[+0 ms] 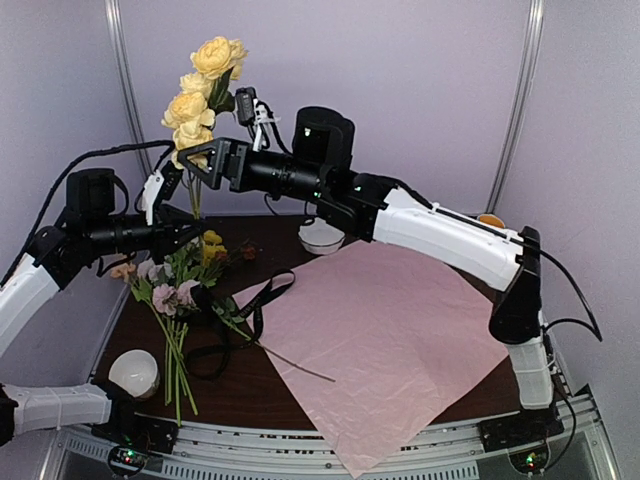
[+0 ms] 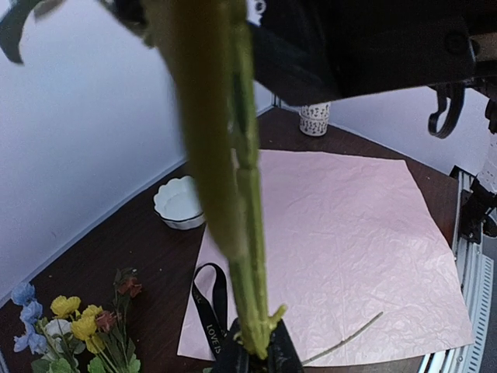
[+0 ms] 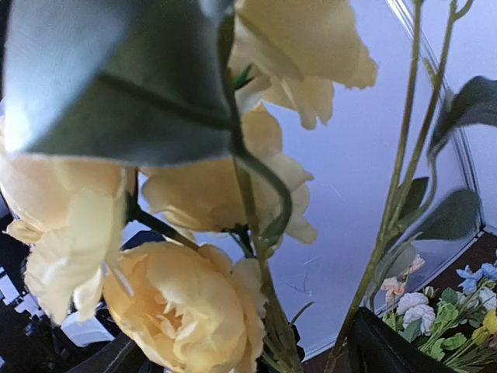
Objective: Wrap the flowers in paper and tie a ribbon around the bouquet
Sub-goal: Pass from the left arm to the right
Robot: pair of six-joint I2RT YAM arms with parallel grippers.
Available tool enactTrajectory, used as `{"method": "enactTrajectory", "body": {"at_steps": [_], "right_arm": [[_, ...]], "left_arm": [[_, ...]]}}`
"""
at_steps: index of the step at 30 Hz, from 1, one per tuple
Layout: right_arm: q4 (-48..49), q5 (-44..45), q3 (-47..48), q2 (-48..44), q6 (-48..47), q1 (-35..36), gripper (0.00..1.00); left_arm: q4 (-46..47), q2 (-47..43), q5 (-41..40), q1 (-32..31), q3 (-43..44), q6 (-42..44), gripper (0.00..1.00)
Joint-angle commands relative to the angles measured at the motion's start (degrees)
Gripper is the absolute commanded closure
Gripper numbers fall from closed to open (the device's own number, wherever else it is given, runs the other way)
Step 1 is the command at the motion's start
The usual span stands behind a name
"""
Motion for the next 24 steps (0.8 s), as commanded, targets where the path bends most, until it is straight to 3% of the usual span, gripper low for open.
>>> {"method": "enactTrajectory", "body": {"at_steps": [1,5,9,13,17,19,21,24], "right_arm": [[7.11,-5.01,1.61,3.77,14.02,-0.77,0.20],[8.63,-6.85,1.34,4.86,13.68,-0.29,0.27],[7.78,-6.72,-1.95,4.03,13.85,0.20,0.28],[13.19,-7.75,-5.75,3.50,18.28,0.06,0.53],[16.15,-8.98,-6.70,2.19,20.58,-0.47,0.64],[16.56,-8.83,-8.08,0.43,19.70,-0.80,0.59],[16.28,-8.38,-10.37,-1.87,17.81,-1.02,0.38],[17.33,-7.06,-17.16,-6.09,15.07,-1.13,0.25]], "left_arm": [[2.86,-0.57,1.69,-0.53,-0.11,1.13,1.00],[2.02,-0.32,1.81,-0.52,-0.33,1.37,1.00],[3.26,-0.81,1.84,-0.53,-0.67,0.93,1.00],[4.16,-0.47,2.41,-0.55,-0.73,0.39,1.00],[3.92,-0.31,2.45,-0.48,-0.65,0.48,1.00],[3.74,-0.53,2.04,-0.53,-0.69,0.53,1.00],[3.73,-0.71,1.38,-0.54,-0.60,0.28,1.00],[3.72,-0.59,0.84,-0.48,0.14,-0.55,1.00]]}}
